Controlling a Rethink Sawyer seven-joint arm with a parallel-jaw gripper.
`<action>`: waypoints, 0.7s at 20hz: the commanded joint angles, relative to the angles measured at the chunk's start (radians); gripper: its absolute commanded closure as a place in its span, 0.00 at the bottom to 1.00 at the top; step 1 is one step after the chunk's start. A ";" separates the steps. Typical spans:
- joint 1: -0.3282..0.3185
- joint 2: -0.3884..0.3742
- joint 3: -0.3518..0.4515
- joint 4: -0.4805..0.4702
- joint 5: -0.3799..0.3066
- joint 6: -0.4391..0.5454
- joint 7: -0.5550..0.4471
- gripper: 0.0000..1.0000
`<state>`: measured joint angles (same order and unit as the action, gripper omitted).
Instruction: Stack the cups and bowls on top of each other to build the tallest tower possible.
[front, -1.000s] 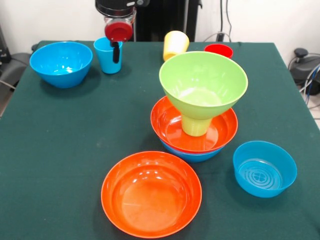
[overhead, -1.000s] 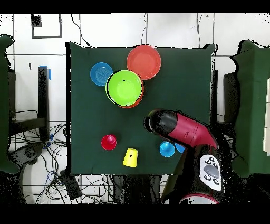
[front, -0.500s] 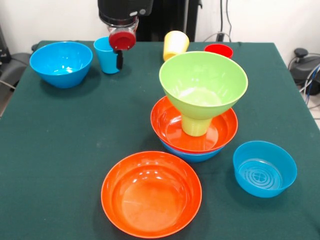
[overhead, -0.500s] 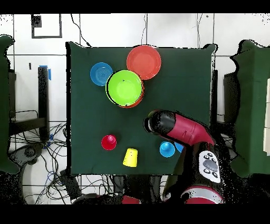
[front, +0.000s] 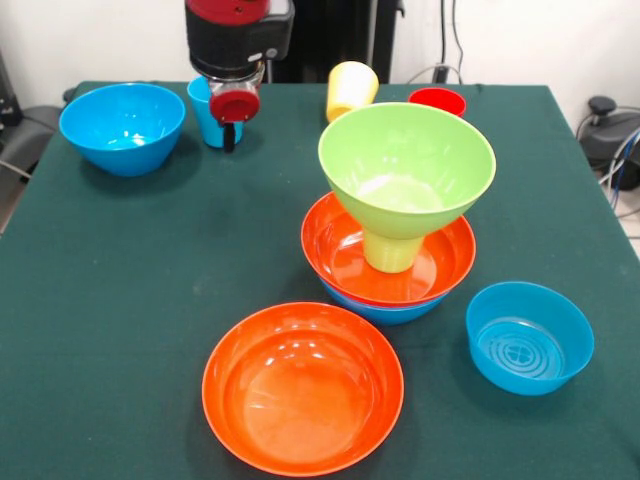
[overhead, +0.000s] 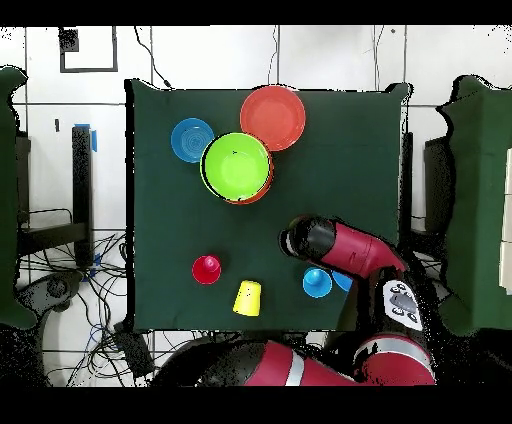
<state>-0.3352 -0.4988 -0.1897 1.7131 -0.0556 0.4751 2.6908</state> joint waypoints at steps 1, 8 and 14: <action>0.026 0.056 0.081 -0.028 -0.102 -0.073 -0.076 1.00; 0.031 0.014 0.082 -0.003 -0.081 0.005 -0.051 1.00; 0.042 0.026 0.076 -0.016 -0.090 -0.025 -0.044 1.00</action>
<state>-0.3219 -0.4766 -0.1895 1.7129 -0.0883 0.4670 2.6908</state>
